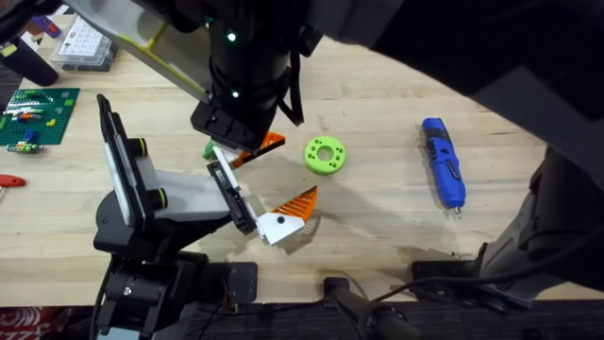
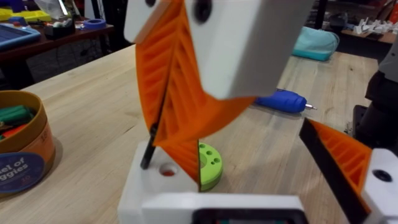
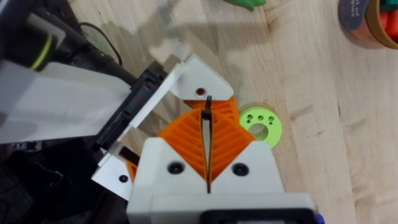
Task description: Pick up the gripper from the table and insert it into the empty holder that is missing its gripper. Then pick up a screw, insert it into the mounting hole, and use the screwdriver to tighten it. Finally, clean up the table by picking up the vegetable and placing it into the bucket.
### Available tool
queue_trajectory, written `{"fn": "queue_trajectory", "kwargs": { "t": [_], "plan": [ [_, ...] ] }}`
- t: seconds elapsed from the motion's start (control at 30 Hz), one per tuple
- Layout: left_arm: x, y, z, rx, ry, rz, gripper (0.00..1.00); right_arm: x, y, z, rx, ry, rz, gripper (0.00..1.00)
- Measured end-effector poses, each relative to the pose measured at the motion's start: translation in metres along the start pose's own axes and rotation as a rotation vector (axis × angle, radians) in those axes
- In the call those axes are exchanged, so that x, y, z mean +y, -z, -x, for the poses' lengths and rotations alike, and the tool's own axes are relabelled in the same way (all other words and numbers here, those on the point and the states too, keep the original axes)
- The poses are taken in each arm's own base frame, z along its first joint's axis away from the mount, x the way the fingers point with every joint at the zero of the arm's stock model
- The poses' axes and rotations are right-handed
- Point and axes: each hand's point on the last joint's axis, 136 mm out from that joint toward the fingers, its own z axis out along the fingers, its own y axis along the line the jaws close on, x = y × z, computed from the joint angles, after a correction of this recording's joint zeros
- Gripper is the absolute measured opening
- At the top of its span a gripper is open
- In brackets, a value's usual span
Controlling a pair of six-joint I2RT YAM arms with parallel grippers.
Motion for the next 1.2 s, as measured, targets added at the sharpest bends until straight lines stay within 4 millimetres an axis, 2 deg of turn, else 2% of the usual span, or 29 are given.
{"fn": "queue_trajectory", "kwargs": {
  "t": [0.67, 0.9, 1.2],
  "plan": [
    [0.0, 0.0, 0.0, 0.0, 0.0, -0.001, 0.989, 0.0, 0.012, 0.003, -0.034, 0.005, -0.005, 0.011],
    [0.0, 0.0, 0.0, 0.0, 0.0, -0.001, 0.989, 0.001, 0.012, -0.007, 0.01, 0.025, 0.001, 0.011],
    [0.0, 0.0, 0.0, 0.0, 0.0, -0.001, 0.989, 0.004, 0.012, -0.008, 0.009, 0.057, 0.017, 0.011]
  ]
}}
